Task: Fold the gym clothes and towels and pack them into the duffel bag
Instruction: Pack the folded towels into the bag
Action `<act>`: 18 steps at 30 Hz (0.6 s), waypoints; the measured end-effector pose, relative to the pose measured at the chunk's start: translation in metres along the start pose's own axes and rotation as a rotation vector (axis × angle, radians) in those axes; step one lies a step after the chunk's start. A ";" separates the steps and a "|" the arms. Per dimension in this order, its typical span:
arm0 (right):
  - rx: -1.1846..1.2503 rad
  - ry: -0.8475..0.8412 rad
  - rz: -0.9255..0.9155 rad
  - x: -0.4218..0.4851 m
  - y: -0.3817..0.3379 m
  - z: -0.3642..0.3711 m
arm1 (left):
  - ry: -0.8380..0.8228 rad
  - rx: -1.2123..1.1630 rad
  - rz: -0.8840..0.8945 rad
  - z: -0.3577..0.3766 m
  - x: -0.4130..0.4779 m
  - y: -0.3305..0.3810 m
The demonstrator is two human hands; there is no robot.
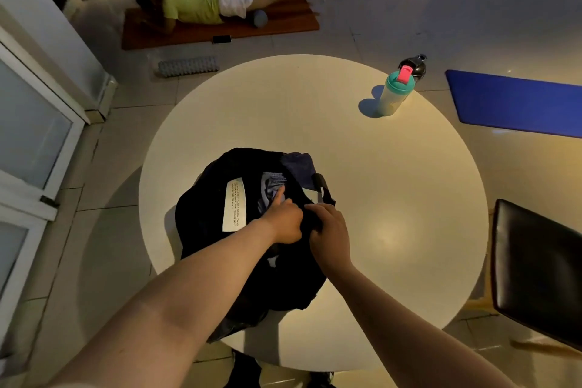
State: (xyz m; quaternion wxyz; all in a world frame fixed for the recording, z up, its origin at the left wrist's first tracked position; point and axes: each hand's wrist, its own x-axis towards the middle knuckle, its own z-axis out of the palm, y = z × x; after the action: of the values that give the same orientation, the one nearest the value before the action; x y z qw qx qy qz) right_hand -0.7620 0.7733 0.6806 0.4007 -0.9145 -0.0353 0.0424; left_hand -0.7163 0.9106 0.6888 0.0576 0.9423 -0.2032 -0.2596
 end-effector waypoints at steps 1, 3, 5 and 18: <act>0.001 -0.005 0.021 0.004 0.000 0.000 | 0.053 -0.141 0.034 0.003 -0.002 -0.003; 0.024 0.005 0.064 0.010 0.001 0.000 | 0.311 -0.369 0.059 0.014 -0.009 -0.012; 0.067 -0.007 0.087 0.013 0.001 0.001 | 0.714 -0.395 -0.101 0.030 -0.017 -0.016; 0.203 0.101 -0.004 0.000 0.002 -0.002 | 0.374 -0.440 -0.263 0.023 0.019 0.002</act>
State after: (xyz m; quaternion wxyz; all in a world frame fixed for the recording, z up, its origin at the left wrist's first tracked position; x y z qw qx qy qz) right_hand -0.7617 0.7705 0.6811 0.4928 -0.8700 -0.0123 -0.0009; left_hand -0.7143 0.9010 0.6607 0.2623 0.9568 -0.0045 -0.1250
